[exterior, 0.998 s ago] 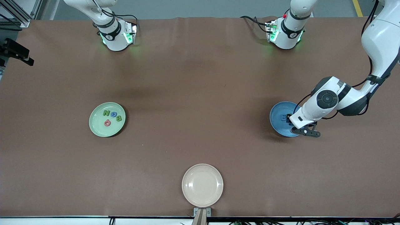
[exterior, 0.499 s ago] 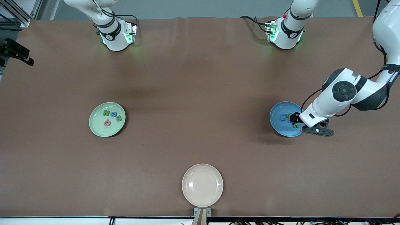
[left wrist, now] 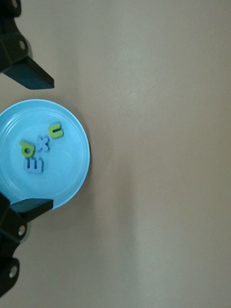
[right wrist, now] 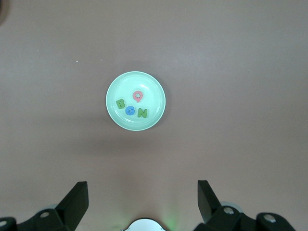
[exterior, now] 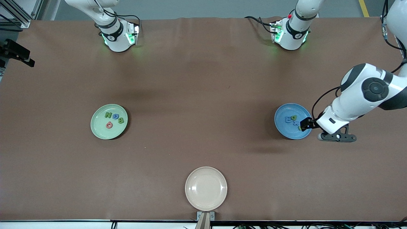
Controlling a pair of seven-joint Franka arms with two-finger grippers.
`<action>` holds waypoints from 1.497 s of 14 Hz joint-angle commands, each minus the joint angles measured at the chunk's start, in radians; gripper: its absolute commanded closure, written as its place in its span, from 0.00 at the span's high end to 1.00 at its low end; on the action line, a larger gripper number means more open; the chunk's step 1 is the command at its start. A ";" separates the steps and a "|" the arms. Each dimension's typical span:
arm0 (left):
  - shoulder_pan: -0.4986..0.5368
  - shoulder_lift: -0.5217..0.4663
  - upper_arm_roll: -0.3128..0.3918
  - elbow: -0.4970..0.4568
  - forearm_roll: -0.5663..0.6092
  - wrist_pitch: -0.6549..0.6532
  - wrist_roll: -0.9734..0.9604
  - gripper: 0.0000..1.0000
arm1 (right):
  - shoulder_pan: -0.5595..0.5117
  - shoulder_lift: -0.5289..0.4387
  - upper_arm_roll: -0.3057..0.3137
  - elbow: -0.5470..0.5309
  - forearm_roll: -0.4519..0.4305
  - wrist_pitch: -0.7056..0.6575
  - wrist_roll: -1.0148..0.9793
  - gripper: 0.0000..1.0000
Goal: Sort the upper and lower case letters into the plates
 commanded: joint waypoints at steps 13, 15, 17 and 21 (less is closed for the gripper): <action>-0.931 -0.516 1.223 0.203 -0.699 -0.194 0.525 1.00 | -0.002 -0.025 0.001 -0.028 -0.002 0.003 0.002 1.00; -0.974 -0.538 1.286 0.203 -0.716 -0.214 0.526 1.00 | -0.002 -0.025 0.001 -0.028 -0.002 0.003 0.002 1.00; -0.985 -0.552 1.305 0.203 -0.721 -0.214 0.525 1.00 | -0.002 -0.026 0.001 -0.029 -0.002 0.003 0.002 1.00; -1.013 -0.598 1.334 0.169 -0.721 -0.217 0.525 1.00 | -0.002 -0.025 0.001 -0.029 -0.002 0.003 0.002 1.00</action>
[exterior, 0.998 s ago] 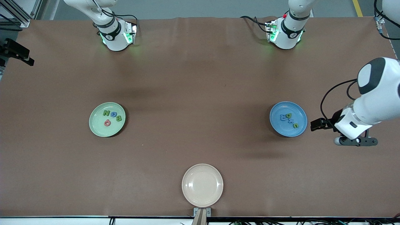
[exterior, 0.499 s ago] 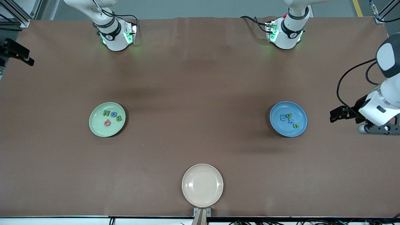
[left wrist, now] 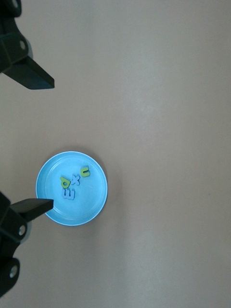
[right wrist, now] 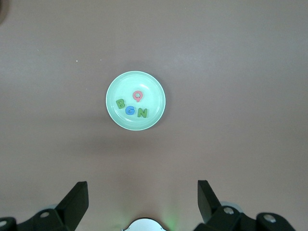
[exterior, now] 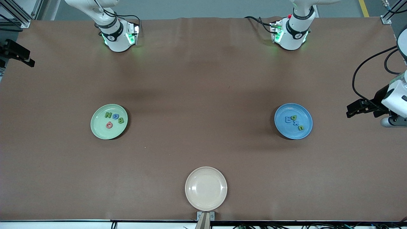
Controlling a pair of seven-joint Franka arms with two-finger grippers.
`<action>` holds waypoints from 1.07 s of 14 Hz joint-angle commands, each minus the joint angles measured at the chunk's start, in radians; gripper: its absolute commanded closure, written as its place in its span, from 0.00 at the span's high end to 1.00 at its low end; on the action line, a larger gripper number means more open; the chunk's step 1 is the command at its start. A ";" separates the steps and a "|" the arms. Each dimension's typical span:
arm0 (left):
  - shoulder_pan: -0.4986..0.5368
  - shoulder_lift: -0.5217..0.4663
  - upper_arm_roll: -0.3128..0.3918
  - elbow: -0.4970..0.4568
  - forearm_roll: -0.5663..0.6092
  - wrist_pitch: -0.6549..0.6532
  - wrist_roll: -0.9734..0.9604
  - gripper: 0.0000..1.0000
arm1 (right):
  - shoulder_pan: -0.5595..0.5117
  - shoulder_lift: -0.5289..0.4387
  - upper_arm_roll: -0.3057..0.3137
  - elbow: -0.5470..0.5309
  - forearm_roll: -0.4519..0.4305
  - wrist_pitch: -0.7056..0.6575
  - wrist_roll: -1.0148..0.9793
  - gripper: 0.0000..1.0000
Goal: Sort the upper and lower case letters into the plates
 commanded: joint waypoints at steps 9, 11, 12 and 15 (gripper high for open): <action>-0.014 -0.157 0.023 -0.078 -0.018 -0.007 0.004 1.00 | -0.004 -0.025 0.002 -0.028 -0.002 0.003 0.002 1.00; -0.016 -0.167 0.023 -0.069 -0.018 -0.007 0.006 1.00 | -0.004 -0.025 0.002 -0.028 -0.002 0.003 0.002 1.00; -0.016 -0.175 0.023 -0.067 -0.020 -0.007 0.007 1.00 | -0.004 -0.025 0.002 -0.028 -0.002 0.003 0.002 1.00; -0.017 -0.184 0.023 -0.063 -0.018 -0.007 0.003 1.00 | -0.004 -0.025 0.000 -0.030 -0.002 0.003 0.002 1.00</action>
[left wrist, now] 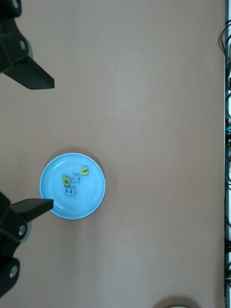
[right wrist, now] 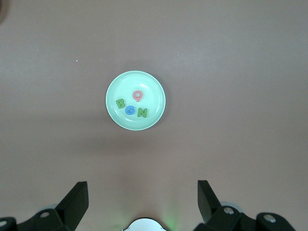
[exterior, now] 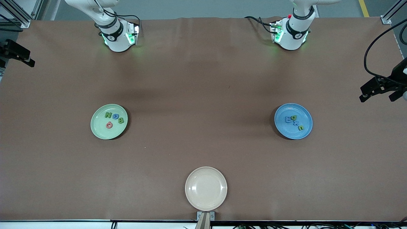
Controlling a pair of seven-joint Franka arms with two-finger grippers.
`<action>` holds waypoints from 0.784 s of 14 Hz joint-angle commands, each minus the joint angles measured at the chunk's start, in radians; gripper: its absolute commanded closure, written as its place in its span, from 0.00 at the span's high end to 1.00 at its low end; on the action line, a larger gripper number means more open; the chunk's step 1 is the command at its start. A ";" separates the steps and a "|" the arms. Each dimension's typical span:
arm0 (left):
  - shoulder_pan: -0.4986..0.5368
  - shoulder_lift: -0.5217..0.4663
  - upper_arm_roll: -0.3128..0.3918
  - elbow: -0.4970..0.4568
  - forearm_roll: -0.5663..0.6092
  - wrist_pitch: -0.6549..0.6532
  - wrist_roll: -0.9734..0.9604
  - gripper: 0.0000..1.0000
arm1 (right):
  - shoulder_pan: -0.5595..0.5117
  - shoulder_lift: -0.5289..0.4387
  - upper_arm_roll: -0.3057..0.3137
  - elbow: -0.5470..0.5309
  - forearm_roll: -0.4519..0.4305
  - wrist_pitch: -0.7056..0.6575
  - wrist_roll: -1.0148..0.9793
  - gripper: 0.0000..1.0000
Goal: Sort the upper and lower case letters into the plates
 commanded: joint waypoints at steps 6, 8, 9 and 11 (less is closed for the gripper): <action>-0.006 -0.021 0.016 -0.008 -0.018 -0.001 0.000 1.00 | -0.005 -0.025 0.002 -0.029 -0.002 0.004 0.002 1.00; -0.008 -0.021 0.017 -0.005 -0.018 -0.001 0.000 1.00 | -0.005 -0.025 0.000 -0.029 -0.002 0.004 0.002 1.00; -0.008 -0.020 0.017 -0.005 -0.018 -0.001 0.000 1.00 | -0.004 -0.025 0.000 -0.029 -0.002 0.004 0.002 1.00; -0.008 -0.018 0.017 -0.005 -0.018 -0.001 0.000 1.00 | -0.005 -0.025 0.000 -0.029 -0.002 0.004 0.002 1.00</action>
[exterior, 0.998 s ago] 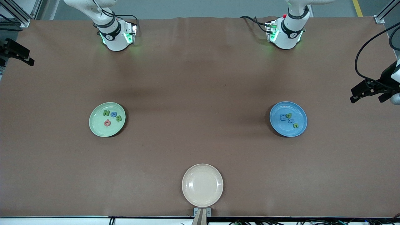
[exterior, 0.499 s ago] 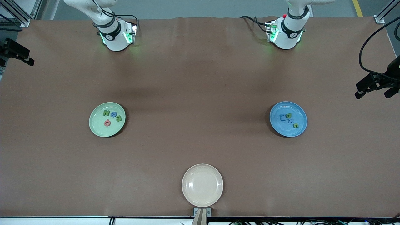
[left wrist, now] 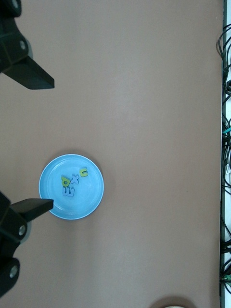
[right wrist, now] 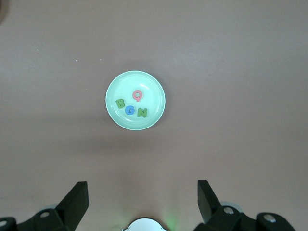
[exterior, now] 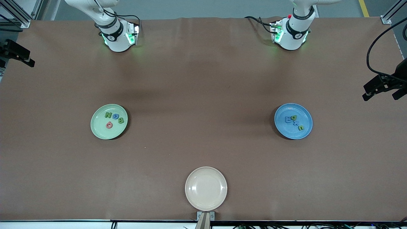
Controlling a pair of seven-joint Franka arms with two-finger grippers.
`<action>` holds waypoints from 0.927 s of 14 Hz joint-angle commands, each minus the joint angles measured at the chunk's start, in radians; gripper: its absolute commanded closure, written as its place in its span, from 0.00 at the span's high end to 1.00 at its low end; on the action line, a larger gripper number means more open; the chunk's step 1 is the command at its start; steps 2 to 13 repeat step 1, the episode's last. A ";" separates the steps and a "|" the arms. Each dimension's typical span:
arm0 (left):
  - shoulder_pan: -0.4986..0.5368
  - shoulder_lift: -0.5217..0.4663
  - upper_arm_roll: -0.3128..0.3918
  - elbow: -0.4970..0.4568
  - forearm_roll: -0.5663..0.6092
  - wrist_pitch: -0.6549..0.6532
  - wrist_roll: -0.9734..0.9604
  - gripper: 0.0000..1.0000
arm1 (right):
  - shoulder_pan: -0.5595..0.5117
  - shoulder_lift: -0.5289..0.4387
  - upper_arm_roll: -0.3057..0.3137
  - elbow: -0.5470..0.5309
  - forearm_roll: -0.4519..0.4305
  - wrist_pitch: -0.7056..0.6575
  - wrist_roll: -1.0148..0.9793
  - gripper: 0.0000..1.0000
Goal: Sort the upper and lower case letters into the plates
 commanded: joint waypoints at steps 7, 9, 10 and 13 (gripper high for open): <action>-0.008 -0.013 0.010 -0.003 -0.018 -0.001 0.002 1.00 | -0.005 -0.025 0.003 -0.028 -0.002 0.004 0.002 1.00; -0.008 -0.013 0.010 -0.003 -0.018 -0.001 0.002 1.00 | -0.005 -0.025 0.003 -0.028 -0.002 0.004 0.002 1.00; -0.008 -0.013 0.010 -0.003 -0.018 -0.001 0.002 1.00 | -0.005 -0.025 0.003 -0.028 -0.002 0.004 0.002 1.00; -0.008 -0.013 0.010 -0.003 -0.018 -0.001 0.002 1.00 | -0.005 -0.025 0.003 -0.028 -0.002 0.004 0.002 1.00</action>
